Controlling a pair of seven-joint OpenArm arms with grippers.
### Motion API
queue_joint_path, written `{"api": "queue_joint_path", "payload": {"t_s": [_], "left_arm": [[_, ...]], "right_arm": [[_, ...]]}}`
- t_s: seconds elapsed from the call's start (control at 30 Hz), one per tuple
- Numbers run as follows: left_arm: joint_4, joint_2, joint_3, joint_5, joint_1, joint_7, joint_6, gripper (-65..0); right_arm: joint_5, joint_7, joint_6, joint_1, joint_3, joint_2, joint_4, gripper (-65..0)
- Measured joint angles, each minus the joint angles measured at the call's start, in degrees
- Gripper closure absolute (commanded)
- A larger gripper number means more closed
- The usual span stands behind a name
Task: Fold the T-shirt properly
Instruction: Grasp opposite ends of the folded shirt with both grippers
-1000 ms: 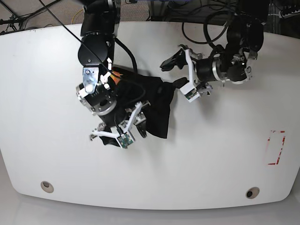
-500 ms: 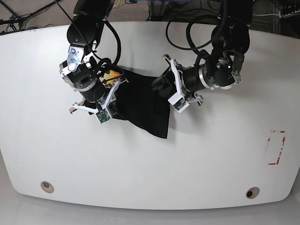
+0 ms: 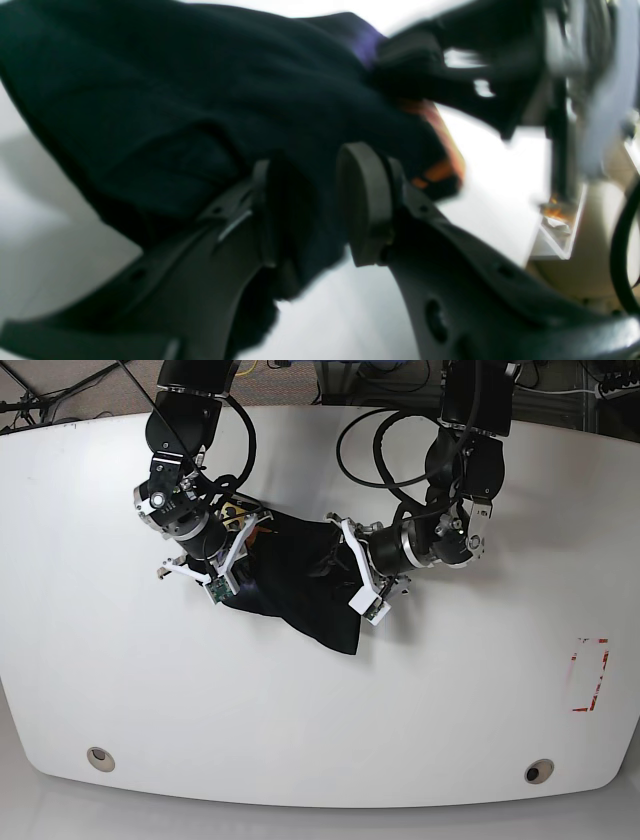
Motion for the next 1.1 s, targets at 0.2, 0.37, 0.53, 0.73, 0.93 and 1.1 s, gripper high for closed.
{"api": "queue_joint_path", "payload": {"t_s": [0.2,0.37,0.53,0.73,0.93,1.1], "left_arm": [[-8.87,-1.27,-0.44,-0.13,-2.54,-2.82,0.02,-18.3],[-14.12,-3.91,-0.17,-1.18,-4.79,-4.44,-0.74,-18.3],[-17.68,-6.38,0.07,-1.9,-6.21,-7.69,-1.01,-18.3],[-22.99,-8.02,0.13,-2.75,-8.74,-10.69,-1.9,-18.3],[-22.36,-8.92,0.15,-1.03,-10.62,-8.61,-0.59,-18.3],[-17.16,-10.45,-0.24,-0.37,-10.62,-2.82,-0.13,-18.3]], "right_arm": [[2.01,7.87,-0.22,0.35,0.13,1.88,-8.2,-8.7],[6.25,12.09,-0.22,0.22,0.09,3.8,-11.74,-8.7],[10.32,12.59,-0.17,0.0,-0.09,5.4,-13.46,-8.7],[12.83,13.11,0.24,-0.87,-0.33,6.86,-13.79,-8.7],[11.69,5.7,0.02,-2.89,-0.46,6.47,-5.77,-8.7],[10.23,-2.1,0.11,-3.76,-0.22,5.95,2.67,-8.7]]}}
